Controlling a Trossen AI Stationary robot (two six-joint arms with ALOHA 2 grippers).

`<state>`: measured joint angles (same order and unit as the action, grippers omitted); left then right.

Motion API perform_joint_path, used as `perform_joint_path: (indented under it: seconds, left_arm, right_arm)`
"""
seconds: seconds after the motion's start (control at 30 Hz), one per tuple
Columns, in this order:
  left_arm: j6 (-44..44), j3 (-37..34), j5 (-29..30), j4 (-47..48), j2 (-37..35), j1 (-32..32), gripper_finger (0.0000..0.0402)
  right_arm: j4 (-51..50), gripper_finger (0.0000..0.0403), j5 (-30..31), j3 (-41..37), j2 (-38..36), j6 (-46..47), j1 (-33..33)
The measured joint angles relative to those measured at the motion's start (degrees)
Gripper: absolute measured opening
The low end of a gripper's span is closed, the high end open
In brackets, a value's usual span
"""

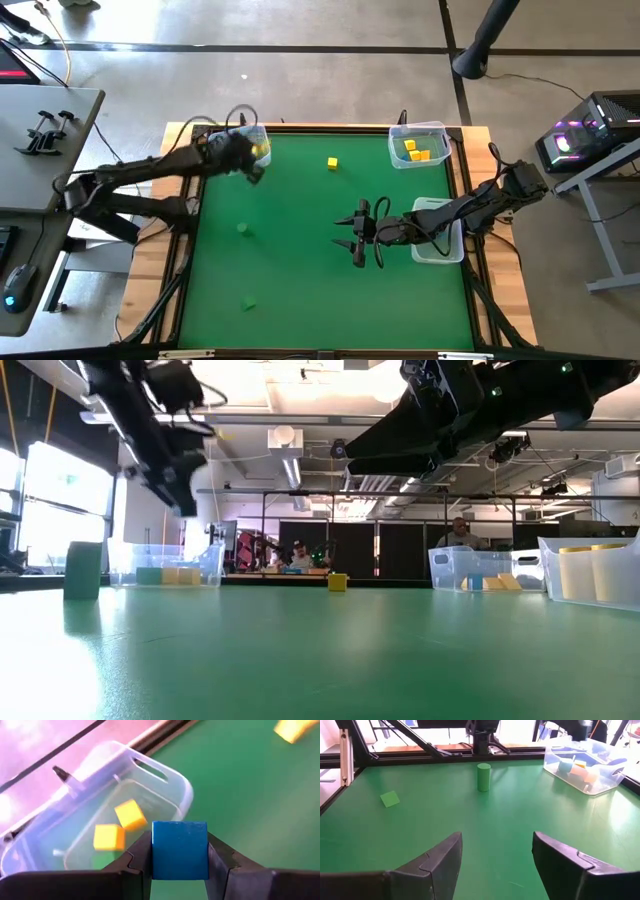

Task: Sort blocks by size
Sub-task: Put the blue cube block into the top left transparent bin

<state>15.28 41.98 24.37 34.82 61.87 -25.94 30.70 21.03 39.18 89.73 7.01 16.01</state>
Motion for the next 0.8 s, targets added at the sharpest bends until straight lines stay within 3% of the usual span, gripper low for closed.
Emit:
perform_joint_path:
  seconds: [0.13,0.3,0.53,0.8]
  left_arm:
    - [-5.3,0.0,-4.9,-7.6,6.2,-11.1,0.0098]
    - [-7.9,0.0,-7.9,-11.5,15.1,-18.7,0.0108]
    - [-9.3,0.2,-10.5,-14.6,23.5,-21.4,0.0122]
    - [-11.0,0.0,-10.5,-15.9,23.2,-21.5,0.0155]
  right_arm:
    - [0.0,0.0231,0.0,0.0,0.0,0.1,0.0]
    - [0.0,0.0231,0.0,0.0,0.0,0.5,0.0]
    - [0.0,0.0231,0.0,0.0,0.0,0.7,0.0]
    - [0.1,0.0231,0.0,0.0,0.0,0.7,0.0]
